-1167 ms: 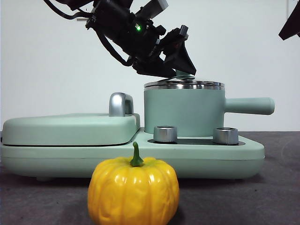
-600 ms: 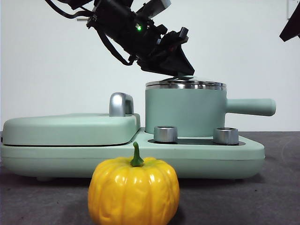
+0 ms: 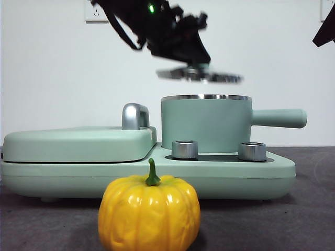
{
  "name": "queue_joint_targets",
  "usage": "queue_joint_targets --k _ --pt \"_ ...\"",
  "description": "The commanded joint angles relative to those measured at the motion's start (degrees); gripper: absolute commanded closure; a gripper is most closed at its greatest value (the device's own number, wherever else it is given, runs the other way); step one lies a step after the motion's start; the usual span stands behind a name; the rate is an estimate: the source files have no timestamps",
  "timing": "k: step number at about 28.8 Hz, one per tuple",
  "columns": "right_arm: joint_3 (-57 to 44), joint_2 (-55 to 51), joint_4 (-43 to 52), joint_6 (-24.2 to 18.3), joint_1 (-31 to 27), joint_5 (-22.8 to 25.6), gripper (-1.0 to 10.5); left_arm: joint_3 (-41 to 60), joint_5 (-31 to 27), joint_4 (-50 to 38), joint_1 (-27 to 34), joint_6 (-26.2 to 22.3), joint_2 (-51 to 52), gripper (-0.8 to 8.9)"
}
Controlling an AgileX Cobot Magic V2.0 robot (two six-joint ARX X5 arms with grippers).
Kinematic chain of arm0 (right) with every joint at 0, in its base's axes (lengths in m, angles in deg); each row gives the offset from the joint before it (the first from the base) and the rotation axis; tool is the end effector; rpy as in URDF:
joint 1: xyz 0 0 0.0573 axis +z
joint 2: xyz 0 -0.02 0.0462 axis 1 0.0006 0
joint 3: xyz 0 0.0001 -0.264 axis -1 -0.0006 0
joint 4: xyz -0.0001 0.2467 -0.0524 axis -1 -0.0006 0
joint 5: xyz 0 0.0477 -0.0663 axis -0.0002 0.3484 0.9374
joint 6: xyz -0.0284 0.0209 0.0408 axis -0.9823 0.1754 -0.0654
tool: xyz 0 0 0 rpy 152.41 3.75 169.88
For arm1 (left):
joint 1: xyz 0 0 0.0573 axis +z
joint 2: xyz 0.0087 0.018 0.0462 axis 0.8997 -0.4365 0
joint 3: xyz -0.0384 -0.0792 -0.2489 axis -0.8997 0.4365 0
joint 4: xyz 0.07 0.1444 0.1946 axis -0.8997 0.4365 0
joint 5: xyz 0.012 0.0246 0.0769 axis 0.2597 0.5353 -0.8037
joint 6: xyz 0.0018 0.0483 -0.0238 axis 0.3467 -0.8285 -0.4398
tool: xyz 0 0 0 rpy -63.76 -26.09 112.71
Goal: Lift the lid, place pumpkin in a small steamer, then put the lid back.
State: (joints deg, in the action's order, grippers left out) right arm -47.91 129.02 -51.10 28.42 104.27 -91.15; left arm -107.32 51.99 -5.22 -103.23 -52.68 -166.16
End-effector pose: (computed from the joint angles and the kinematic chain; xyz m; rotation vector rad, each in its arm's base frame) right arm 0.1377 0.0413 0.2907 -0.3331 0.4066 0.5270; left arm 0.2976 -0.2482 0.3013 0.3291 0.1824 -0.8809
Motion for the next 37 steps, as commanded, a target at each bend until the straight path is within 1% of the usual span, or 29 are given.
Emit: queue_joint_targets --k 1,4,6,8,12,16,21,25,28,30,33,37 --pt "1.2 0.2 0.4 0.7 0.2 -0.1 6.4 -1.2 -0.9 1.4 0.2 0.8 2.8 8.03" --pt "1.2 0.2 0.1 0.6 0.3 -0.8 6.4 -1.2 -2.3 6.5 1.2 3.7 5.7 8.02" --pt "1.2 0.2 -0.3 0.6 0.9 -2.0 6.4 -1.2 -2.7 9.3 1.9 4.7 7.5 8.01" --pt "1.2 0.2 -1.1 0.6 2.1 -3.2 6.4 -1.2 -2.7 12.2 2.9 5.4 9.3 7.99" --pt "1.2 0.7 -2.8 0.6 5.9 -3.3 6.1 -0.4 -4.2 16.9 5.0 7.3 12.7 7.99" --pt "1.2 2.7 -3.7 0.6 11.5 -3.3 6.0 3.9 -4.2 17.5 8.0 8.9 17.6 7.99" --pt "1.2 6.1 -3.5 0.6 19.5 -3.2 6.0 11.0 -4.2 18.3 11.6 9.6 25.2 7.99" --pt "1.2 10.3 -3.5 0.9 26.4 -3.0 6.0 15.1 -4.3 21.0 15.0 9.5 31.5 7.99" --pt "1.2 14.3 -2.6 1.0 31.2 -3.0 5.9 15.6 -4.3 24.6 17.7 9.5 34.9 7.99" --pt "1.2 16.8 -1.1 1.3 33.6 -3.0 5.9 15.6 -4.3 25.9 19.1 9.5 36.4 7.99" --pt "1.2 21.0 2.0 1.3 36.7 -2.3 5.5 15.6 -4.3 27.3 20.9 9.5 38.4 7.99" --pt "1.2 26.4 6.1 1.4 38.7 -1.5 5.0 15.6 -4.3 28.8 22.4 9.5 40.0 7.99"
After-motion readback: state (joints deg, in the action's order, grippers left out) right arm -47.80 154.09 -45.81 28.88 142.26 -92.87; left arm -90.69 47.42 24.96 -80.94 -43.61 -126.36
